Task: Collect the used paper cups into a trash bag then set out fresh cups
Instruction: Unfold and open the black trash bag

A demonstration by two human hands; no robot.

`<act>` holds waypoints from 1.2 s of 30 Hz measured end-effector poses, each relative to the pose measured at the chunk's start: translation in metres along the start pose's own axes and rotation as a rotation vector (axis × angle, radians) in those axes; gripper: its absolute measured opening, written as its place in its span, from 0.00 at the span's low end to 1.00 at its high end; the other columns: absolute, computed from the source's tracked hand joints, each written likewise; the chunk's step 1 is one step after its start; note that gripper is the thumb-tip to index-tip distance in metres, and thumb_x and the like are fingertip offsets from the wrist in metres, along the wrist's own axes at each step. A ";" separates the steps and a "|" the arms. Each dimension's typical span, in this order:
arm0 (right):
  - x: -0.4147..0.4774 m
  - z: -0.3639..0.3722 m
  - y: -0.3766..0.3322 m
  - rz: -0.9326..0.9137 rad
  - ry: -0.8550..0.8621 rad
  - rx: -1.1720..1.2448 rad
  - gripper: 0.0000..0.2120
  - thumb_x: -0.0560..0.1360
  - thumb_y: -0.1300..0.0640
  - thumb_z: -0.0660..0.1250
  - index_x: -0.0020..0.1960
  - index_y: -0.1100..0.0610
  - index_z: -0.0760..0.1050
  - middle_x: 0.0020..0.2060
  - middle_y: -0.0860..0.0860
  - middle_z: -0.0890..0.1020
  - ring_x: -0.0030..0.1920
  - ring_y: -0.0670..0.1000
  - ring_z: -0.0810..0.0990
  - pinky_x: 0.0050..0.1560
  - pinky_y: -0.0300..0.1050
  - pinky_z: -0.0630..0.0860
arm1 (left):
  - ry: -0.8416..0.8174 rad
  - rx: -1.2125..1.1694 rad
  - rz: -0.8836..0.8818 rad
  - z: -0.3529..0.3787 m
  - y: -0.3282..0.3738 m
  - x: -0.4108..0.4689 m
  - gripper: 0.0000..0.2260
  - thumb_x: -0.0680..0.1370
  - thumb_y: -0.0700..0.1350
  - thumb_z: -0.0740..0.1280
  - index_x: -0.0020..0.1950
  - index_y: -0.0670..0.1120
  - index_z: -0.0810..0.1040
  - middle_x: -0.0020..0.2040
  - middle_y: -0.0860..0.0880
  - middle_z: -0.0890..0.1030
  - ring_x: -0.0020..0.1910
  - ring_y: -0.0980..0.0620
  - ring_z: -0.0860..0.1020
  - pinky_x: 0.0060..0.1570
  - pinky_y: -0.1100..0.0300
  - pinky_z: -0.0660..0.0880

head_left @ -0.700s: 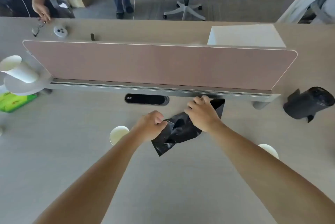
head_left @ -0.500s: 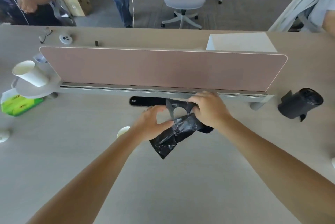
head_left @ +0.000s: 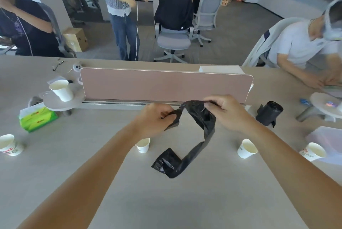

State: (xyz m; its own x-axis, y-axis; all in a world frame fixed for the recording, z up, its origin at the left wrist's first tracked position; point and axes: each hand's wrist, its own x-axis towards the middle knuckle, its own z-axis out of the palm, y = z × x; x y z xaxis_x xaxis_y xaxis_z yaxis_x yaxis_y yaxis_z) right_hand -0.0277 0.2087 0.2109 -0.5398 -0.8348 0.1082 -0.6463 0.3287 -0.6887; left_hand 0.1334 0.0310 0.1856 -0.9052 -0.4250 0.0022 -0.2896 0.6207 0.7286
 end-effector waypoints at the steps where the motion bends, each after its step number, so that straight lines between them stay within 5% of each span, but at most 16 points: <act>1: -0.007 -0.001 -0.006 0.004 0.021 0.005 0.10 0.81 0.62 0.62 0.52 0.57 0.82 0.42 0.49 0.84 0.44 0.46 0.81 0.48 0.43 0.75 | -0.035 -0.017 0.023 -0.009 0.000 -0.008 0.11 0.80 0.44 0.64 0.38 0.50 0.80 0.32 0.52 0.79 0.34 0.50 0.76 0.38 0.57 0.72; 3: -0.023 -0.002 -0.017 0.018 0.085 0.036 0.09 0.80 0.63 0.64 0.54 0.56 0.82 0.44 0.45 0.84 0.44 0.38 0.80 0.48 0.33 0.73 | -0.078 -0.094 0.064 -0.026 -0.001 -0.024 0.13 0.80 0.44 0.64 0.36 0.48 0.79 0.28 0.54 0.76 0.29 0.53 0.74 0.34 0.60 0.71; 7: -0.053 0.000 -0.034 0.087 0.139 0.086 0.12 0.77 0.58 0.69 0.40 0.64 0.77 0.27 0.49 0.77 0.29 0.49 0.71 0.35 0.43 0.66 | -0.013 -0.138 0.095 -0.051 0.001 -0.044 0.12 0.79 0.46 0.67 0.36 0.47 0.80 0.26 0.60 0.75 0.27 0.62 0.72 0.31 0.69 0.67; 10: -0.062 0.003 -0.044 0.158 0.153 0.150 0.10 0.74 0.55 0.73 0.40 0.61 0.81 0.28 0.46 0.77 0.31 0.45 0.71 0.36 0.41 0.66 | 0.075 -0.238 0.041 -0.064 0.002 -0.049 0.12 0.76 0.53 0.71 0.39 0.45 0.81 0.32 0.53 0.81 0.31 0.59 0.76 0.34 0.65 0.72; 15: -0.068 0.007 -0.057 0.231 0.251 0.283 0.26 0.75 0.46 0.71 0.36 0.68 0.71 0.29 0.56 0.68 0.32 0.50 0.67 0.33 0.40 0.63 | 0.018 -0.769 -0.073 -0.065 0.018 -0.070 0.27 0.65 0.57 0.77 0.60 0.47 0.76 0.49 0.47 0.84 0.46 0.53 0.84 0.44 0.61 0.79; 18: -0.066 0.013 -0.063 0.248 0.263 0.474 0.25 0.76 0.44 0.67 0.44 0.70 0.73 0.32 0.63 0.72 0.37 0.52 0.72 0.42 0.45 0.68 | 0.108 -0.736 -0.093 -0.047 0.036 -0.077 0.16 0.69 0.49 0.77 0.52 0.54 0.74 0.47 0.51 0.84 0.48 0.51 0.82 0.43 0.61 0.77; 20: -0.061 0.014 -0.063 0.256 0.242 0.591 0.16 0.78 0.52 0.67 0.45 0.67 0.77 0.36 0.61 0.80 0.41 0.56 0.77 0.45 0.52 0.73 | 0.097 -0.732 -0.091 -0.035 0.051 -0.076 0.12 0.71 0.43 0.76 0.47 0.53 0.76 0.42 0.53 0.86 0.48 0.49 0.83 0.48 0.57 0.79; 23: -0.060 0.009 -0.064 0.219 0.205 0.607 0.06 0.76 0.61 0.70 0.41 0.61 0.80 0.37 0.60 0.83 0.41 0.57 0.81 0.48 0.54 0.77 | -0.001 -0.762 -0.058 -0.024 0.067 -0.066 0.18 0.67 0.44 0.79 0.54 0.49 0.80 0.50 0.49 0.86 0.52 0.47 0.84 0.53 0.49 0.81; 26: -0.061 -0.002 -0.065 0.127 0.251 0.519 0.14 0.71 0.57 0.76 0.32 0.57 0.73 0.27 0.51 0.76 0.30 0.46 0.75 0.33 0.37 0.72 | 0.054 -0.708 0.007 -0.016 0.080 -0.055 0.24 0.65 0.45 0.81 0.59 0.46 0.79 0.52 0.46 0.86 0.54 0.47 0.84 0.57 0.45 0.79; 29: -0.063 -0.015 -0.063 0.040 0.343 0.430 0.23 0.68 0.54 0.78 0.27 0.56 0.65 0.22 0.46 0.65 0.24 0.44 0.62 0.25 0.34 0.60 | 0.087 -0.720 0.013 -0.005 0.092 -0.047 0.36 0.61 0.46 0.84 0.65 0.46 0.73 0.54 0.45 0.85 0.54 0.47 0.84 0.59 0.47 0.79; 33: -0.063 -0.023 -0.058 -0.030 0.238 0.451 0.22 0.78 0.52 0.68 0.29 0.62 0.72 0.23 0.48 0.70 0.26 0.45 0.67 0.30 0.37 0.66 | 0.088 -0.661 0.019 0.010 0.106 -0.039 0.35 0.63 0.39 0.82 0.64 0.51 0.70 0.53 0.48 0.85 0.52 0.54 0.84 0.50 0.62 0.80; 36: -0.062 -0.028 -0.054 0.014 0.092 0.475 0.13 0.81 0.59 0.63 0.39 0.61 0.80 0.33 0.49 0.82 0.36 0.43 0.80 0.44 0.40 0.80 | 0.180 -0.629 0.032 0.012 0.112 -0.030 0.33 0.63 0.36 0.81 0.63 0.51 0.71 0.49 0.46 0.86 0.48 0.52 0.85 0.49 0.61 0.81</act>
State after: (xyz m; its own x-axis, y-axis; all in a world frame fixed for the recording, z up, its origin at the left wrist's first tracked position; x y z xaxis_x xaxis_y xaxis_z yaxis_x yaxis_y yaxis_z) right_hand 0.0250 0.2548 0.2614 -0.6056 -0.7825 0.1449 -0.3323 0.0832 -0.9395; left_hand 0.1248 0.1209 0.2589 -0.8282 -0.5503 0.1057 0.0233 0.1547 0.9877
